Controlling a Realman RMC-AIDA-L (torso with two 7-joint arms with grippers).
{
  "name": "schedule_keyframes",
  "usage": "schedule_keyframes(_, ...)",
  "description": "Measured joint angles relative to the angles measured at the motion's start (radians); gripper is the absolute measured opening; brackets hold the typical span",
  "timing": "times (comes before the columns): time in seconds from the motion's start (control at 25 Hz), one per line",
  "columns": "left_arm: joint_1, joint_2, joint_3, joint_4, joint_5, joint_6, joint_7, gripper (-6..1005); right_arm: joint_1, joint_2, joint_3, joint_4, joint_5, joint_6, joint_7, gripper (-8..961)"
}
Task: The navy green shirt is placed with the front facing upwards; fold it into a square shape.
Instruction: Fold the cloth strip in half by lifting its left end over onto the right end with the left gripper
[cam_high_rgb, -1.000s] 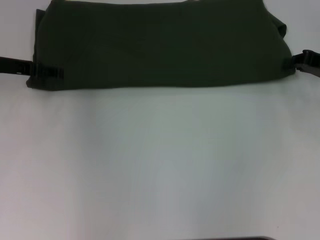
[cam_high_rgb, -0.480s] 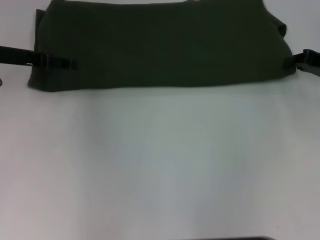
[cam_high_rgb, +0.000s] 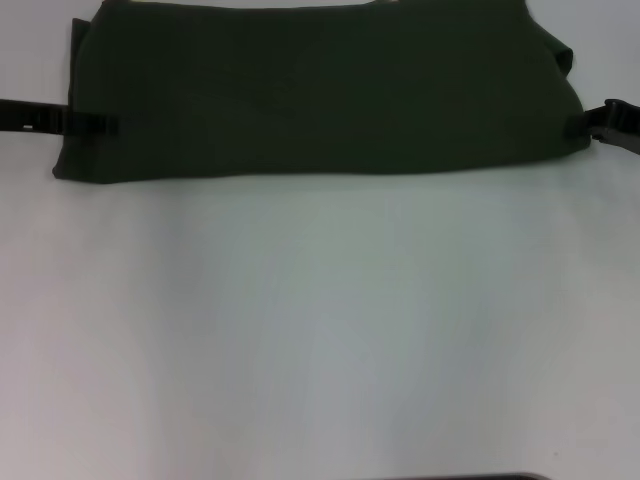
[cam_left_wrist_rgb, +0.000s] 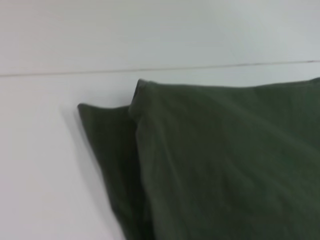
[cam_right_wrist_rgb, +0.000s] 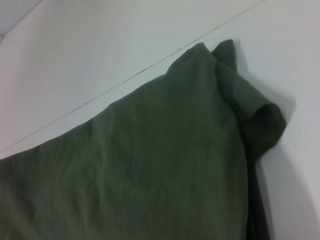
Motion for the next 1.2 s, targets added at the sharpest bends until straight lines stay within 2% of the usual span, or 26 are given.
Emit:
schedule_keyframes(0.84,0.008,-0.001,0.001,-0.032,0.034,0.012,0.001,897,-0.002,-0.003,0.002,0.0,0.001,-0.009,-0.001,14)
schedule_keyframes(1.2,0.006,0.005,0.014,-0.026,0.038,0.058,0.005,885,-0.002,-0.004,0.002,0.0,0.001,-0.009,-0.001,14)
